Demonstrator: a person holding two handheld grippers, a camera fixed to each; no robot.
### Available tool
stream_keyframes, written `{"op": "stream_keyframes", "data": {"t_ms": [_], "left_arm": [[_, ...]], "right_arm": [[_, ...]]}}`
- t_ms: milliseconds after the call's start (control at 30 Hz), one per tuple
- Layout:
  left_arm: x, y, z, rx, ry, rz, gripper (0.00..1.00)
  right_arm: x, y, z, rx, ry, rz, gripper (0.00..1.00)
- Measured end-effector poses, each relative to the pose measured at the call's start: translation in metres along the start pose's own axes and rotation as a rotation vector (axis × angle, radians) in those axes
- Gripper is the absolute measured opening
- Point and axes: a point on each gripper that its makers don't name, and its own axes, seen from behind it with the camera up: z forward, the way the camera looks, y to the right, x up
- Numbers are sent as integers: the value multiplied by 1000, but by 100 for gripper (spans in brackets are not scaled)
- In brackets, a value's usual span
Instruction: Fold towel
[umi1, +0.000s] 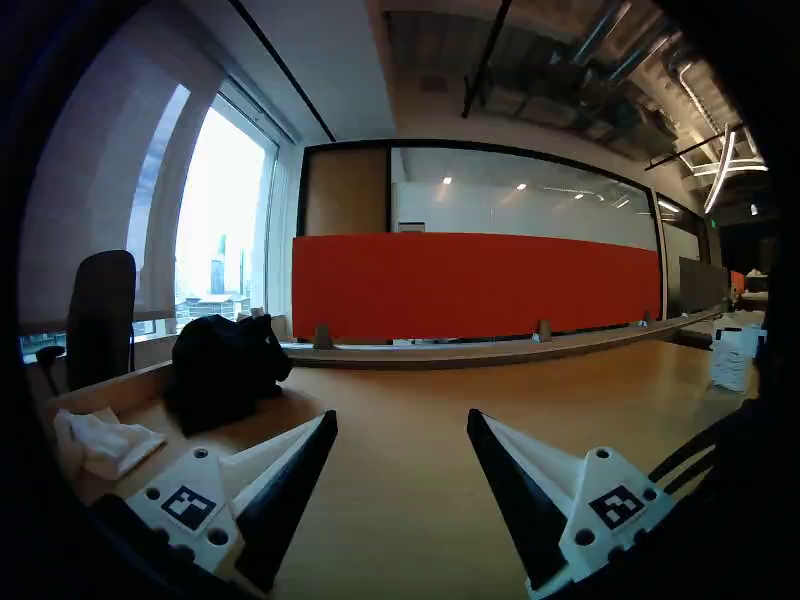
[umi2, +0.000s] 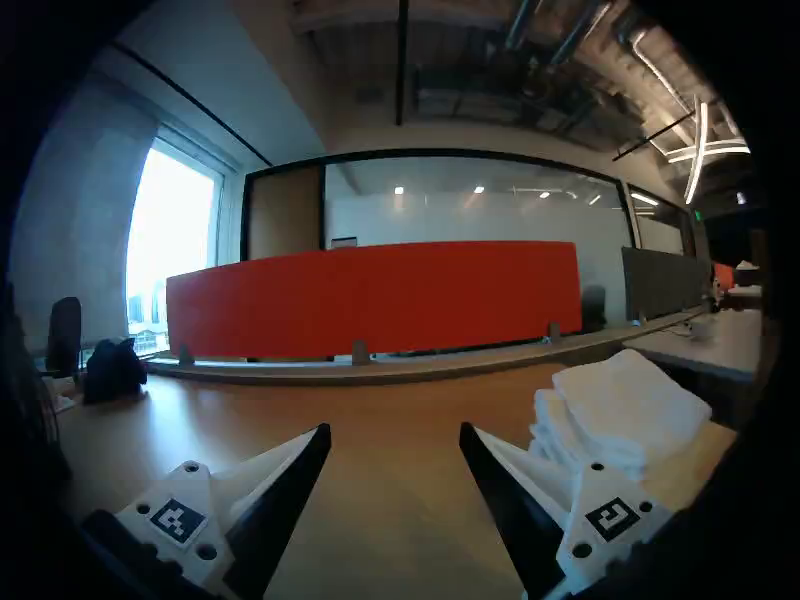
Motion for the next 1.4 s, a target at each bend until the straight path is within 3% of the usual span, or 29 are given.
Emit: {"op": "stream_keyframes", "data": {"t_ms": [467,1400], "left_arm": [[0,1,0,0,0,0,96],[0,0,0,0,0,0,96]], "right_arm": [[-4,-11,-4,5,4,-64,100],[-4,-14,-5,0,3,-66,100]]}}
